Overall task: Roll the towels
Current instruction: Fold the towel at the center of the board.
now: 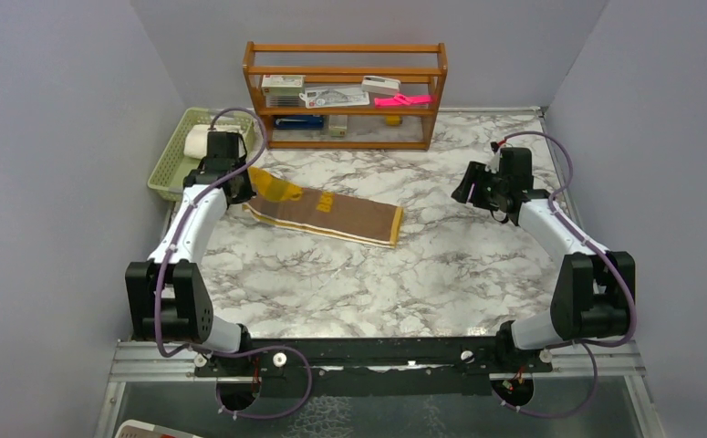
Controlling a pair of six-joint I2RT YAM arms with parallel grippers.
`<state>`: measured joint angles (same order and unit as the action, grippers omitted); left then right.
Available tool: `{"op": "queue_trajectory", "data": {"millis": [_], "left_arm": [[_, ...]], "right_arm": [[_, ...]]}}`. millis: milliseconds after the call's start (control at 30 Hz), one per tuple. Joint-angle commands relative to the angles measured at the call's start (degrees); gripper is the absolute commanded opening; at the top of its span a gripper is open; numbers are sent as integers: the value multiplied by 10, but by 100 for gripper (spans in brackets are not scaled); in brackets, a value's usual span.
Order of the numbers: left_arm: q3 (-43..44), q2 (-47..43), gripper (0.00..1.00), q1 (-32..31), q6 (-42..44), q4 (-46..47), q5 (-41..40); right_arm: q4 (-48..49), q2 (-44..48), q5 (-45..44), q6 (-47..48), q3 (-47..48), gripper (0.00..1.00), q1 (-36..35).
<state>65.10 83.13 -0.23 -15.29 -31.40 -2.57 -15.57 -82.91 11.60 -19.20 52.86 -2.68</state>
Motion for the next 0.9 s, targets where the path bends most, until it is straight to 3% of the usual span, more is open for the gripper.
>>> {"op": "queue_trajectory", "data": {"millis": [0,167,400,633,867], "left_arm": [[24,21,0,-74,6,-86,-147],[115,117,0,-243,-40,-141,-197],[348,315,0,-406,-57,-254,-237],[522,427,0,-475,-55,-328,-224],[535,455,0,-487,-62,-343,-206]], "right_arm": [[-8,-4,12,4,9,57,-7],[-21,-1,11,6,14,57,-8],[-36,16,25,10,10,57,-9],[-36,27,36,13,-2,58,-9],[-32,22,48,13,-6,58,-9]]}}
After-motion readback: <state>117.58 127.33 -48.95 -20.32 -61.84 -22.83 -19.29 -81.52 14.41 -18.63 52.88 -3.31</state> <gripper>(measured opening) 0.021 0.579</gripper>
